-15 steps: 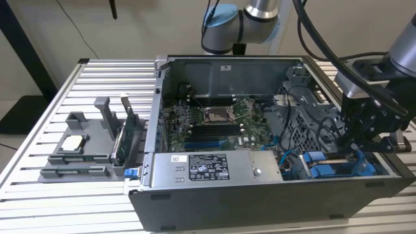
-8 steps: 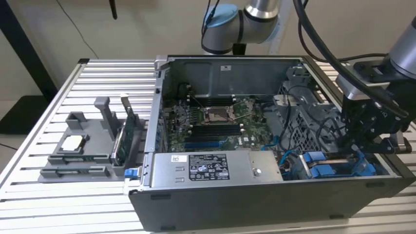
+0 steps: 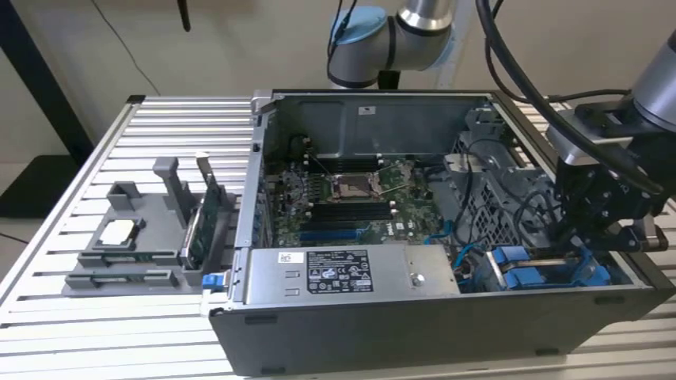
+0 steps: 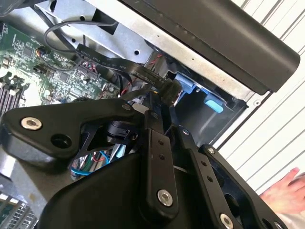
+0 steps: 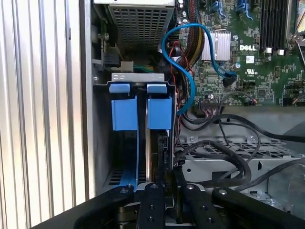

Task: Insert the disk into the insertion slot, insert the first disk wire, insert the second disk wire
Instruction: 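Insert the first disk wire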

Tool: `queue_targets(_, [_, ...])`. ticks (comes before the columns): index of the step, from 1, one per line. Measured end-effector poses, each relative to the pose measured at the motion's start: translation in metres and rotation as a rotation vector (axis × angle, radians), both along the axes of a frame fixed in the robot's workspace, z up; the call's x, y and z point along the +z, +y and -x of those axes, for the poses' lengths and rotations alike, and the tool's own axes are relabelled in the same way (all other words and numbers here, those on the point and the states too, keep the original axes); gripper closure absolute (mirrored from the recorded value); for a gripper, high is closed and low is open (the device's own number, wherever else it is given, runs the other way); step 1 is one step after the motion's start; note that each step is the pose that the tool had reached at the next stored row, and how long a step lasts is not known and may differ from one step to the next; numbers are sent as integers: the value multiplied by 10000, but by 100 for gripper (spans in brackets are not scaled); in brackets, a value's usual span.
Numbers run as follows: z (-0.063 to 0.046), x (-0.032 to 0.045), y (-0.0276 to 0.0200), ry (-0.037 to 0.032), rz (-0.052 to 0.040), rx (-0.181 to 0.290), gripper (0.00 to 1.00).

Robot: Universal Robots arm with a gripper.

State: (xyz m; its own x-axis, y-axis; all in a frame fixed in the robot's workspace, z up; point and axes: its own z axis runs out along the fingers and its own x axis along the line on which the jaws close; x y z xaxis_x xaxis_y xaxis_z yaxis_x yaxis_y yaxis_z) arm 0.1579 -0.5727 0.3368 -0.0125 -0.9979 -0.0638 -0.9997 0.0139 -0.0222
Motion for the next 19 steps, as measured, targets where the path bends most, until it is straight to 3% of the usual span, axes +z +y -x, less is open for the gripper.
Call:
queue_targets(7, [-1, -58, 0, 4, -1, 0, 80])
queue_targets(8, [-1, -49, 0, 11, -2, -1, 73])
queue_targets(19, [-1, 113, 0, 28, 3, 0, 73])
